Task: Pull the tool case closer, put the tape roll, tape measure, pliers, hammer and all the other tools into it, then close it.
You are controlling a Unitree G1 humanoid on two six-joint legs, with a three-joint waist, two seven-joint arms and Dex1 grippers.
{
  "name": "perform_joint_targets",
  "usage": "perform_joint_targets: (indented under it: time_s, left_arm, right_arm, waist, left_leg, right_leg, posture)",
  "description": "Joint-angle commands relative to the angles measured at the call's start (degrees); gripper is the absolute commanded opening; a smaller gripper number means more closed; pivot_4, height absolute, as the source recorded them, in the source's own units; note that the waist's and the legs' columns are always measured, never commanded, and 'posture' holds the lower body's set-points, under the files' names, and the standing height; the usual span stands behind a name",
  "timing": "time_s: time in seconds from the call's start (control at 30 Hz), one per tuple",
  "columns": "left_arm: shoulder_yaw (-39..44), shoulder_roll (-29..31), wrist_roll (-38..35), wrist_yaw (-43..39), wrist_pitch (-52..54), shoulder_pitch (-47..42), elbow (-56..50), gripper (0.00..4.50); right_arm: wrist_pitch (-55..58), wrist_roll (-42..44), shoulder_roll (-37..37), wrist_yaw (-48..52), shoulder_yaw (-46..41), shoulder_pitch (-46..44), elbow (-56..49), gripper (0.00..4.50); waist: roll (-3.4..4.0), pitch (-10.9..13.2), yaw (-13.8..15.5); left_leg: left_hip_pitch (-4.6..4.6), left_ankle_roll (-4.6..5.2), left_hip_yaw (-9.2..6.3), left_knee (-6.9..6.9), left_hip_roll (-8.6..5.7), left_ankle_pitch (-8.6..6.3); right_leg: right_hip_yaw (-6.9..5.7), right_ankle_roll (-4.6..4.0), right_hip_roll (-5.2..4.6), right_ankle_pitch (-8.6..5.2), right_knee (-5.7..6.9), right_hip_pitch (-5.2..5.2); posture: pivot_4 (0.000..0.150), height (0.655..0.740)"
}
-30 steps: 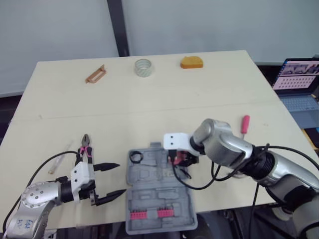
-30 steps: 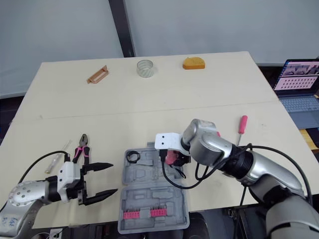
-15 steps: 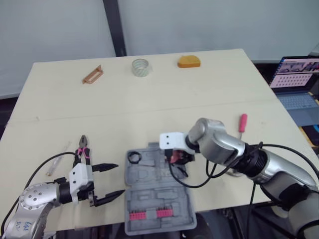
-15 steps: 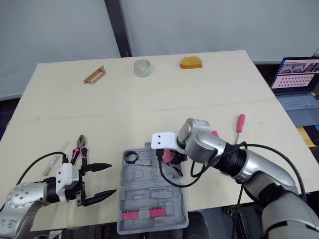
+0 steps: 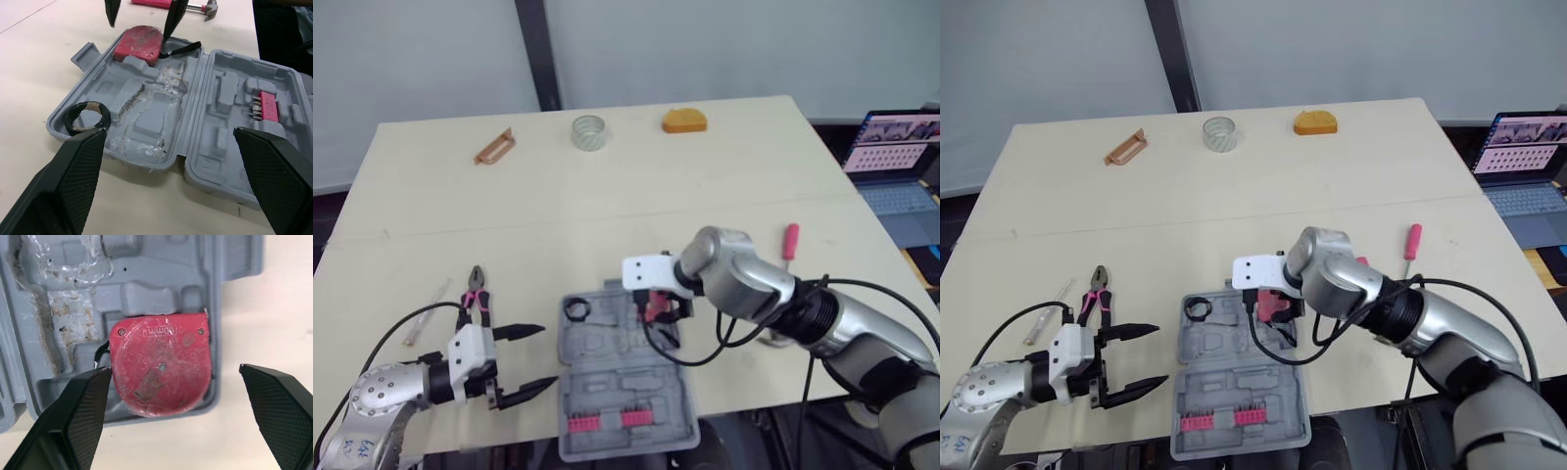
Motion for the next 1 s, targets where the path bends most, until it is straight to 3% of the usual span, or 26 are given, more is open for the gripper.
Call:
perform_joint_targets:
  time_s: [0.03,0.17,0.27,0.37,0.67,1.0]
  left_arm:
    - [1.0,0.2,0.1,0.2,-0.7,0.8,-1.0,4.5]
    - [0.9,0.2,0.0,0.3,-0.6,0.8,-1.2,4.5]
    - [0.7,0.2,0.0,0.2,-0.6,0.6,-1.2,4.5]
    - [0.4,0.2,0.0,0.2,-0.7,0.2,-1.1,4.5]
    - [0.2,0.3,0.2,0.2,-0.5,-0.3,-1.1,4.5]
    - [0.7,0.9,0.2,0.3,-0.2,0.1,-1.4,4.5]
  right_arm:
    - [2.9,4.2,-2.0,1.1,-8.1,0.2,-5.8,4.42]
    - [-1.9,8.9,-5.0,-0.1,-16.7,8.3,-8.6,4.42]
    - [-3.9,12.7,-4.1,-2.1,-23.0,14.6,-9.4,3.56]
    - [-8.6,16.0,-2.3,-4.3,-28.8,20.5,-9.6,2.2]
    - [-26.7,19.9,-1.1,-5.7,-36.3,32.6,-4.2,2.2]
    - [-41.0,18.4,3.2,-7.7,-36.4,35.1,7.5,2.2]
  waist:
    - [0.0,0.0,0.1]
    - [-0.11,-0.1,0.3]
    - [-0.14,-0.1,0.3]
    - [-0.13,-0.1,0.0]
    - [-0.17,-0.1,0.5]
    - [-0.16,-0.1,0.1]
  left_leg:
    - [-0.01,0.0,0.0,0.0,0.0,0.0]
    - [-0.01,0.0,0.0,0.0,0.0,0.0]
    - [-0.01,0.02,0.08,0.01,-0.01,-0.02]
    - [0.01,0.02,0.12,-0.02,0.02,-0.01]
    - [0.02,0.03,0.18,0.03,0.01,-0.02]
    - [0.08,0.02,0.18,-0.01,0.02,-0.02]
  right_leg:
    - [0.0,0.0,-0.01,0.0,0.0,0.0]
    - [-0.02,0.0,-0.01,0.0,0.0,0.02]
    - [-0.01,0.0,-0.04,0.0,-0.07,0.04]
    - [-0.01,0.0,-0.03,0.0,-0.05,0.0]
    - [-0.01,0.0,-0.06,0.0,-0.06,0.03]
    - [-0.01,0.0,-0.05,0.0,-0.03,0.03]
  posture:
    - [0.15,0.74]
    - [0.15,0.74]
    - [0.15,0.74]
    - [0.15,0.74]
    - [0.15,0.74]
    - [0.15,0.74]
